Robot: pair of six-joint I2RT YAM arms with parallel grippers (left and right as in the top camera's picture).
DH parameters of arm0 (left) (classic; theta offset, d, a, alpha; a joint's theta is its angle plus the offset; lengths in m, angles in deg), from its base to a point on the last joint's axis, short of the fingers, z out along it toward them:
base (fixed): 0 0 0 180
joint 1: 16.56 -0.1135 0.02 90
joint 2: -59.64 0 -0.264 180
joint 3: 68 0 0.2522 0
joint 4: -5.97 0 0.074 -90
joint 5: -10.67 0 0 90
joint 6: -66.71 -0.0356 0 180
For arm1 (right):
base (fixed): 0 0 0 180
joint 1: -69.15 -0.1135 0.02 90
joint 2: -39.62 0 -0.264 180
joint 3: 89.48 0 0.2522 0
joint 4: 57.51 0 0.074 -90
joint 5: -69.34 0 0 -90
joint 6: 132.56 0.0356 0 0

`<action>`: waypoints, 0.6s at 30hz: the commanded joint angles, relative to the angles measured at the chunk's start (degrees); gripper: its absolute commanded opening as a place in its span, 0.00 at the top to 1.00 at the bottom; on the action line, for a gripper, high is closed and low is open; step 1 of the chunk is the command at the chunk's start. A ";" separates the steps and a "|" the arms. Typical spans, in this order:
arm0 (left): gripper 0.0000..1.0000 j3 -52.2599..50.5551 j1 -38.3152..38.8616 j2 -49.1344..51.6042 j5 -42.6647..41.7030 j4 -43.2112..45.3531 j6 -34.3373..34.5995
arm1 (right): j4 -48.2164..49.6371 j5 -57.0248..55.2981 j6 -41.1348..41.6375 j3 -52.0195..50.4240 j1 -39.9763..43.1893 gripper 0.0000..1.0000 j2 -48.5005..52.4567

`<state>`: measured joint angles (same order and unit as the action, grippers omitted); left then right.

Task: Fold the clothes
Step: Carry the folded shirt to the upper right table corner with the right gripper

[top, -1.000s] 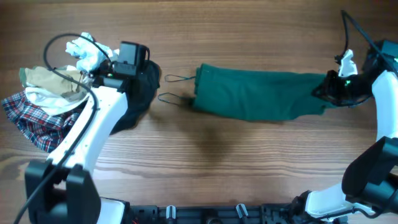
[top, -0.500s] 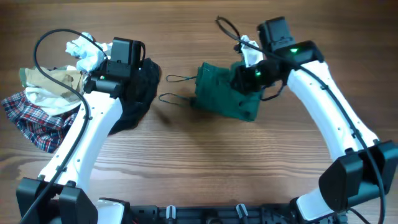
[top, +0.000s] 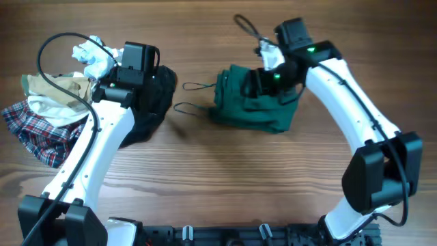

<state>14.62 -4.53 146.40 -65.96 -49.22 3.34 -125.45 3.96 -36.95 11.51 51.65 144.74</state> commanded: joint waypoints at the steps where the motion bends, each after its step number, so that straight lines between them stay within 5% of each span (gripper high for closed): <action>1: 0.00 0.70 -0.33 -0.83 -0.52 -0.46 -0.74 | -5.88 -6.99 6.60 0.46 7.89 0.10 -0.55; 3: 0.00 0.70 -0.31 -0.72 -0.57 -0.48 -0.74 | -6.27 -6.56 6.47 -1.25 11.34 0.01 -0.55; 7: 0.00 0.68 -0.31 0.35 -1.42 -0.48 -0.96 | -3.15 0.85 1.66 -6.56 15.34 0.00 -0.55; 18: 0.00 0.68 -0.31 0.46 -1.40 -0.66 -0.96 | 15.02 2.58 4.87 -23.76 18.32 0.00 -0.42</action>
<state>14.62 -4.53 146.42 -66.86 -49.85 3.32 -113.80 3.85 -33.83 -9.04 69.86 144.74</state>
